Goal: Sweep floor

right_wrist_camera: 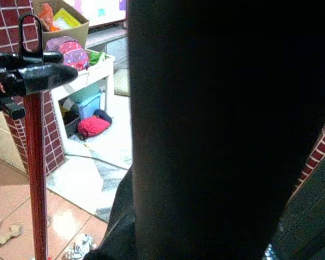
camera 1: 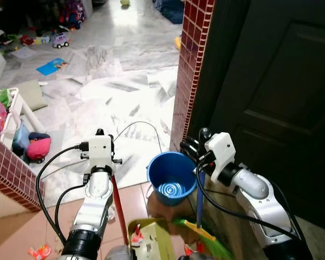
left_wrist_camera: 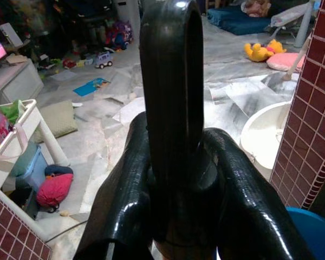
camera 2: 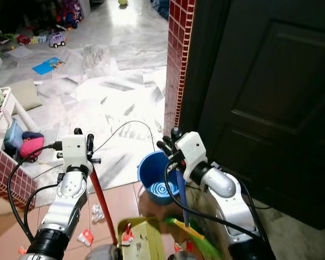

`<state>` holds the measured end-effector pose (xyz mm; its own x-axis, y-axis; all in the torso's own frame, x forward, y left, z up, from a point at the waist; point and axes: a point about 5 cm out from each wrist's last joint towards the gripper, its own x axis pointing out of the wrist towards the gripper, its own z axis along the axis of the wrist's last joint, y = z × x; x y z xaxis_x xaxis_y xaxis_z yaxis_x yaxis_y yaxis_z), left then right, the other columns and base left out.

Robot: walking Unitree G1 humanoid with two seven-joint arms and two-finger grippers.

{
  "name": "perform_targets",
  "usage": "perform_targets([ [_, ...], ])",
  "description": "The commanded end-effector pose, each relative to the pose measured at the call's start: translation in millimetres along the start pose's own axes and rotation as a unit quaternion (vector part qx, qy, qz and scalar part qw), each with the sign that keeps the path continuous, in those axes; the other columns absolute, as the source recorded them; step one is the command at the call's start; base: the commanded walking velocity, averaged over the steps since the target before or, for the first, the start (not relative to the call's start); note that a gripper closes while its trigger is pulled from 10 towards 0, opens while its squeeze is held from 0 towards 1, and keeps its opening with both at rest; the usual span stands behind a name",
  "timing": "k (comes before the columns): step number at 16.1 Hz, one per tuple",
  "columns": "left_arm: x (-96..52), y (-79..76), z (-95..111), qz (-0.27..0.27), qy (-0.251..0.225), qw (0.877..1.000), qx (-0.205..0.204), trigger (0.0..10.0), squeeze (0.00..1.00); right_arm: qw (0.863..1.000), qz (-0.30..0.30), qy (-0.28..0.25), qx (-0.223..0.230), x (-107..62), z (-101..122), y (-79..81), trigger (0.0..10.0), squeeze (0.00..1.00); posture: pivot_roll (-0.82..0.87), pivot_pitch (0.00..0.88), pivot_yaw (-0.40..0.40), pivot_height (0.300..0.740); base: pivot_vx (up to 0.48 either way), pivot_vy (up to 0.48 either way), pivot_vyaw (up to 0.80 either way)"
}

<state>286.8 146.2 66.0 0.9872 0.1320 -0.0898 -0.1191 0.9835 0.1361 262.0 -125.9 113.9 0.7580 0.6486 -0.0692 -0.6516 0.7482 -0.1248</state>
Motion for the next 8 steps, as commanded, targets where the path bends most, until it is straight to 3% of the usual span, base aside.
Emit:
perform_targets([
  [1, -7.4, 8.5, -25.0, -0.010, 0.053, 0.997, 0.057, 10.0, 0.00, 1.000, 0.002, -0.011, -0.013, 1.6, 5.4, -0.4, 10.0, 0.00, -0.06, 0.000, 0.027, 0.740, -0.334, 0.000, 0.00],
  [8, -5.7, 7.5, -22.9, -0.014, 0.052, 0.997, 0.056, 10.0, 0.00, 0.997, -0.071, 0.022, -0.035, 3.5, -5.2, -15.5, 10.0, 0.00, -0.06, 0.000, 0.032, 0.740, -0.327, 0.000, 0.00],
])
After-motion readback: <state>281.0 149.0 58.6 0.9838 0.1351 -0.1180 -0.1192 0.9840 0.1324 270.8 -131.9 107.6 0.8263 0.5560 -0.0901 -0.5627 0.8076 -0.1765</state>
